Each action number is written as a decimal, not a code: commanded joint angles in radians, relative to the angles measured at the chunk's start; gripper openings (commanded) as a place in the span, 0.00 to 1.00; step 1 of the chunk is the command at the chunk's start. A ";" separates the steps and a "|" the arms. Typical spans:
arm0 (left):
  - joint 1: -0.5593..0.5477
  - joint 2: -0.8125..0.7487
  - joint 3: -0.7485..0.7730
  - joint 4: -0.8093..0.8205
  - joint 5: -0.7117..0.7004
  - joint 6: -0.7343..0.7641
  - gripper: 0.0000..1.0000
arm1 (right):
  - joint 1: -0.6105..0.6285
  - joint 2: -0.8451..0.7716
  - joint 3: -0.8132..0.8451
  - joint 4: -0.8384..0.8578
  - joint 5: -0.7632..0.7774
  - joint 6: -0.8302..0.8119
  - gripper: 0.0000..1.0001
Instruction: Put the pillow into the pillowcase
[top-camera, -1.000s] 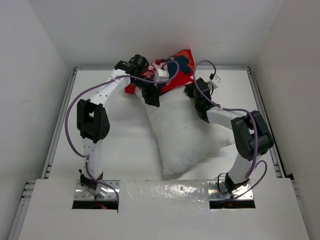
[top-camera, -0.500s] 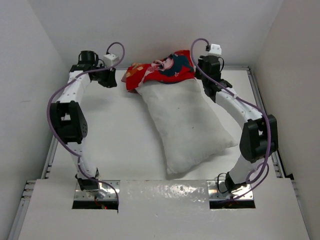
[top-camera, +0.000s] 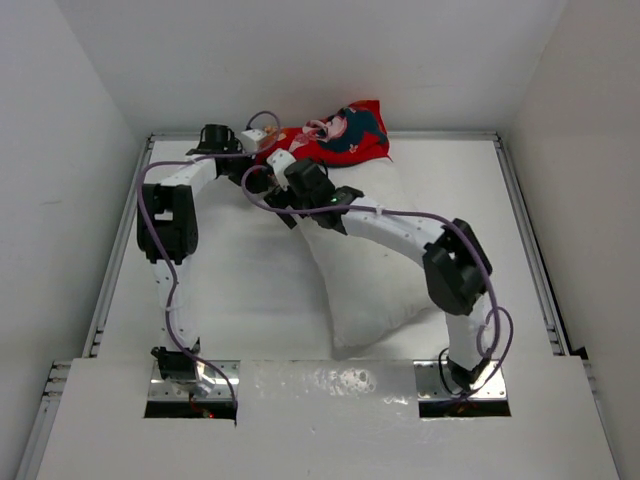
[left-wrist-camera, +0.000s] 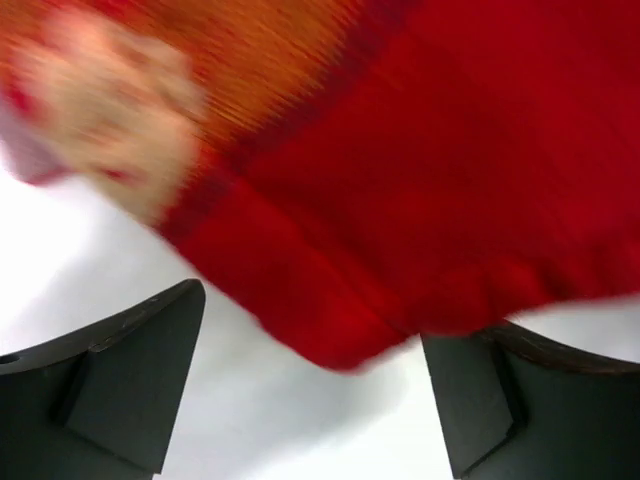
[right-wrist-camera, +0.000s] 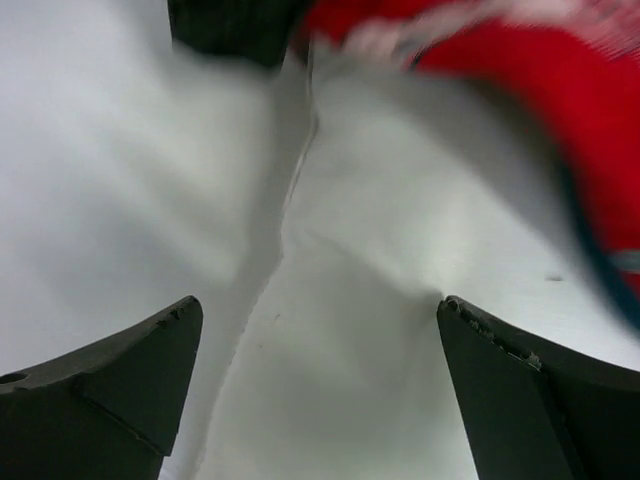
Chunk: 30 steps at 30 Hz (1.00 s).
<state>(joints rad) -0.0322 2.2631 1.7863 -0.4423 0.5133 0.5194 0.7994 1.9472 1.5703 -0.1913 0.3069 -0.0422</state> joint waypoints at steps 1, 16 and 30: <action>-0.003 0.009 0.022 0.217 -0.051 -0.099 0.82 | -0.034 0.092 0.075 -0.045 0.044 -0.025 0.99; 0.011 -0.023 0.002 0.288 0.326 -0.326 0.00 | -0.085 0.283 0.292 -0.060 0.108 0.203 0.00; -0.150 -0.247 0.260 -0.838 0.480 0.316 0.00 | -0.151 0.170 0.389 0.467 0.255 0.510 0.00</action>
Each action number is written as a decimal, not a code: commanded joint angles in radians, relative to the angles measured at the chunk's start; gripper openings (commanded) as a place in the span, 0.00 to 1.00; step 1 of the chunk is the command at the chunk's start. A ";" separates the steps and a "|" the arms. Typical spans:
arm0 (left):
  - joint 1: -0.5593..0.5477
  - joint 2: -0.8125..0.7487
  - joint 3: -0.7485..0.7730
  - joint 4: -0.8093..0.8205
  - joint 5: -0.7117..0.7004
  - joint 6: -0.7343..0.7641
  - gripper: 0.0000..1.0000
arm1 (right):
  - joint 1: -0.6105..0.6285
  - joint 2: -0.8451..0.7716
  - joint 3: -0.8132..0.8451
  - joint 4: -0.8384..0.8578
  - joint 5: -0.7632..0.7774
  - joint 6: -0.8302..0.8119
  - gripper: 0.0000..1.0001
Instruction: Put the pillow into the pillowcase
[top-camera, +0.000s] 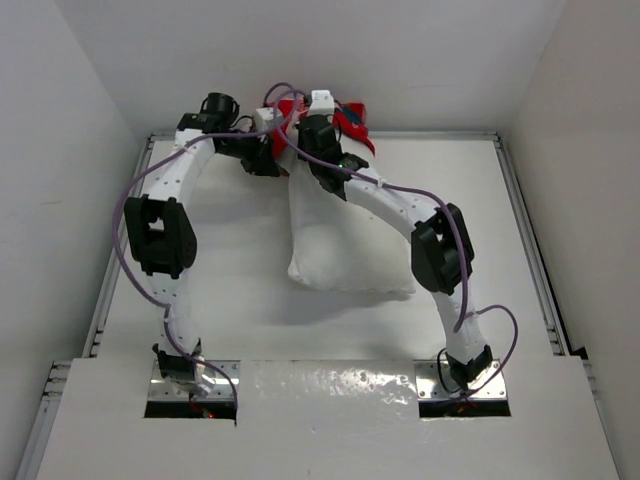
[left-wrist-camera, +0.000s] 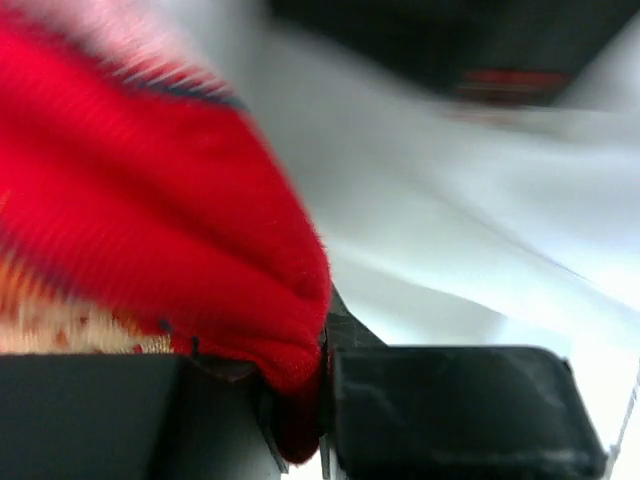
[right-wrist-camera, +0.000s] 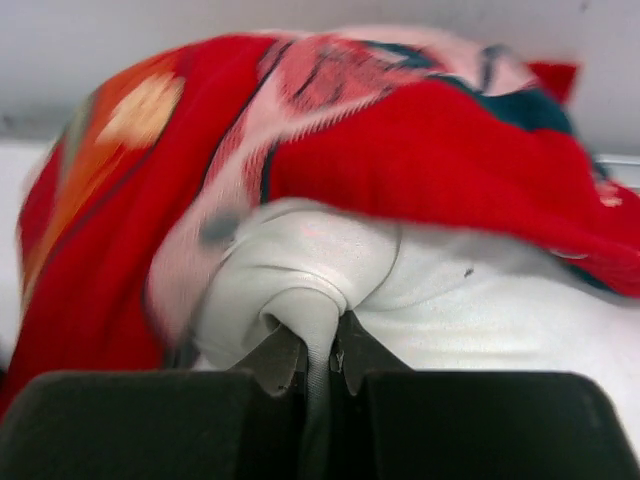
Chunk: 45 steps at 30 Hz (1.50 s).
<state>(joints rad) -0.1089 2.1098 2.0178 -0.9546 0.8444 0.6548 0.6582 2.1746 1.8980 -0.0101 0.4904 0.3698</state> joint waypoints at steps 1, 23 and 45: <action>-0.077 -0.100 0.029 -0.358 0.168 0.199 0.00 | -0.005 -0.079 0.050 0.317 0.066 0.131 0.00; -0.109 -0.263 0.007 -0.363 0.631 0.238 0.00 | 0.150 -0.081 -0.039 0.420 0.122 0.141 0.00; 0.006 -0.545 -0.380 -0.363 0.104 0.290 0.80 | 0.132 -0.140 -0.431 0.480 -0.455 0.147 0.60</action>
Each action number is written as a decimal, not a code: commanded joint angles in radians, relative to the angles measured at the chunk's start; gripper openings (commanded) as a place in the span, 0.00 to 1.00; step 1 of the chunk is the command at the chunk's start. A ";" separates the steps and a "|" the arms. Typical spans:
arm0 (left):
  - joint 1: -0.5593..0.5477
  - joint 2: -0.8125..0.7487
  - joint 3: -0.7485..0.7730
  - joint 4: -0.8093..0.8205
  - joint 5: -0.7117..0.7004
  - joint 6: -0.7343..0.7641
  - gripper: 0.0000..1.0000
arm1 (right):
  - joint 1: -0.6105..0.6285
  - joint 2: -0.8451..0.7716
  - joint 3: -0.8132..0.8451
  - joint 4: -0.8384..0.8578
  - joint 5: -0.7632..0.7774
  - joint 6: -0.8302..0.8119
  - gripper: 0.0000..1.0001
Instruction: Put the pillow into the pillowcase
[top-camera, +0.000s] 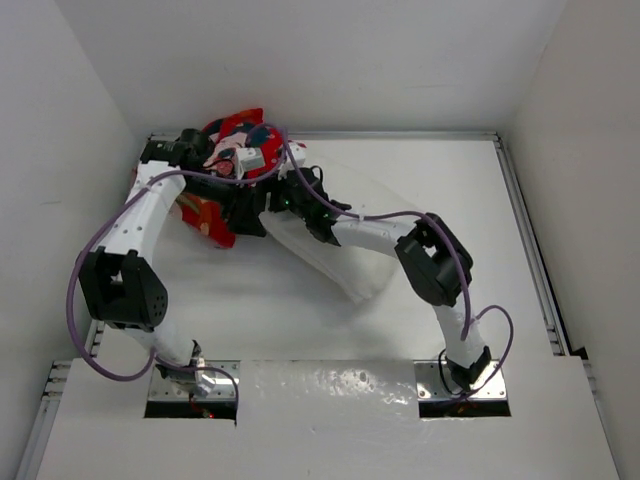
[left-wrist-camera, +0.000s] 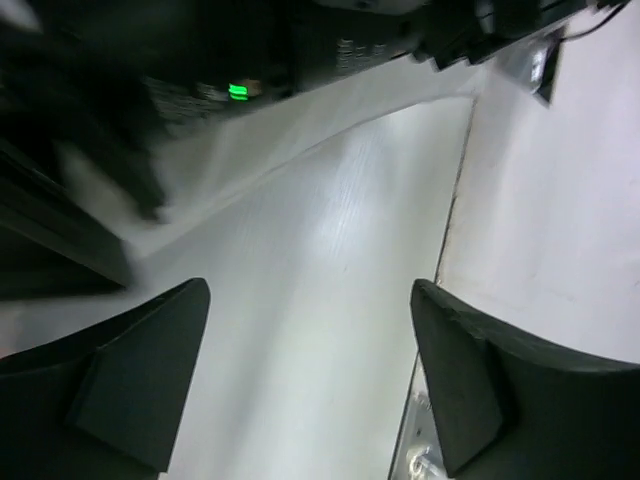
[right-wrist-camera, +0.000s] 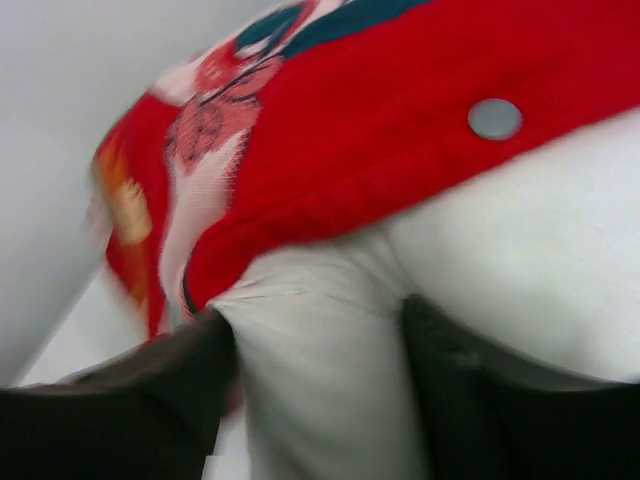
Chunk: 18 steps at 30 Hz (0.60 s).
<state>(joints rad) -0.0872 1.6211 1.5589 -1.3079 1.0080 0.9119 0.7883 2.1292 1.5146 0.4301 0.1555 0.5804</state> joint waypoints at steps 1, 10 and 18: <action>-0.016 -0.058 0.151 -0.011 -0.090 0.033 0.82 | 0.002 -0.121 -0.082 0.029 -0.138 -0.085 0.71; -0.017 0.120 0.443 0.316 -0.239 -0.363 0.00 | -0.069 -0.414 -0.191 -0.206 -0.319 -0.376 0.00; -0.094 0.382 0.558 0.604 -0.507 -0.544 0.55 | -0.328 -0.433 -0.180 -0.274 -0.481 -0.301 0.66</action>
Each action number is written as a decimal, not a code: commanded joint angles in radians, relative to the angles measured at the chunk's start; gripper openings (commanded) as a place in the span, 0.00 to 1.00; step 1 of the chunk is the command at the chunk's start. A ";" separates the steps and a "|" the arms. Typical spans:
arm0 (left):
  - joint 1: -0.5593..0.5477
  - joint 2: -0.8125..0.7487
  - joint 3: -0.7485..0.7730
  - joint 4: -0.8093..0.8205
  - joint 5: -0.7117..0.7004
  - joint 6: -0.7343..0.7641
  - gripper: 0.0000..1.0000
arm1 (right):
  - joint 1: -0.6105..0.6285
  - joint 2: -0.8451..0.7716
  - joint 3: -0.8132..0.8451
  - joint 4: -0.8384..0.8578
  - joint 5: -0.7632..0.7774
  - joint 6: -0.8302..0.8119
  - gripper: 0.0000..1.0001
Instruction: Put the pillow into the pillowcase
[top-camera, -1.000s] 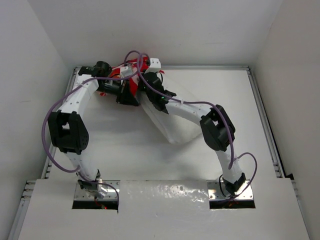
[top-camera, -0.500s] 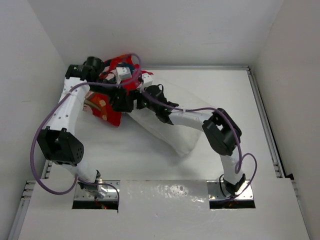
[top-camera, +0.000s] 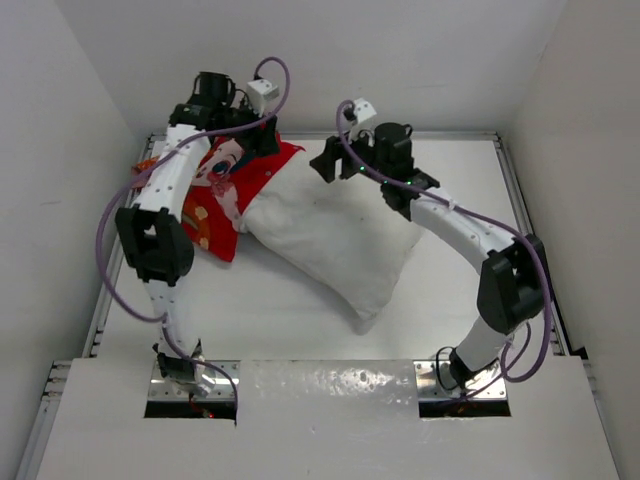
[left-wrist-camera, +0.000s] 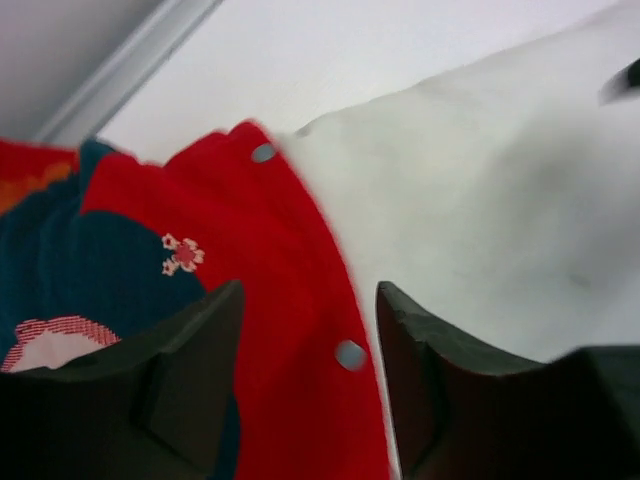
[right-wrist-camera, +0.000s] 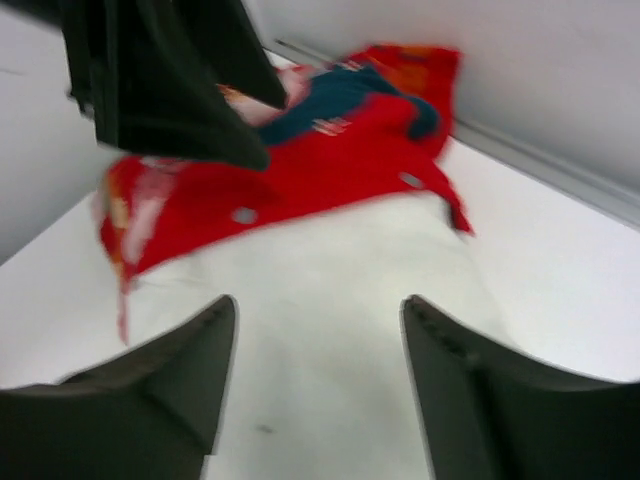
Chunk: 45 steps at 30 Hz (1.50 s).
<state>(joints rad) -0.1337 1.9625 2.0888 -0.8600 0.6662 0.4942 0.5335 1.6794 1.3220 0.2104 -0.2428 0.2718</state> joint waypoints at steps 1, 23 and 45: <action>-0.062 0.058 0.034 0.170 -0.213 -0.112 0.58 | -0.092 0.034 0.047 -0.062 -0.107 0.012 0.71; -0.126 0.139 0.192 0.224 -0.170 -0.112 0.00 | 0.015 0.542 0.398 -0.002 -0.483 0.205 0.00; -0.257 0.006 0.042 -0.456 0.352 0.359 0.00 | 0.045 0.236 -0.066 0.643 0.993 0.616 0.00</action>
<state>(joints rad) -0.3271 2.0193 2.2219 -1.1763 0.8333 0.8402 0.6212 1.9419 1.1931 0.7624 0.3801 0.8055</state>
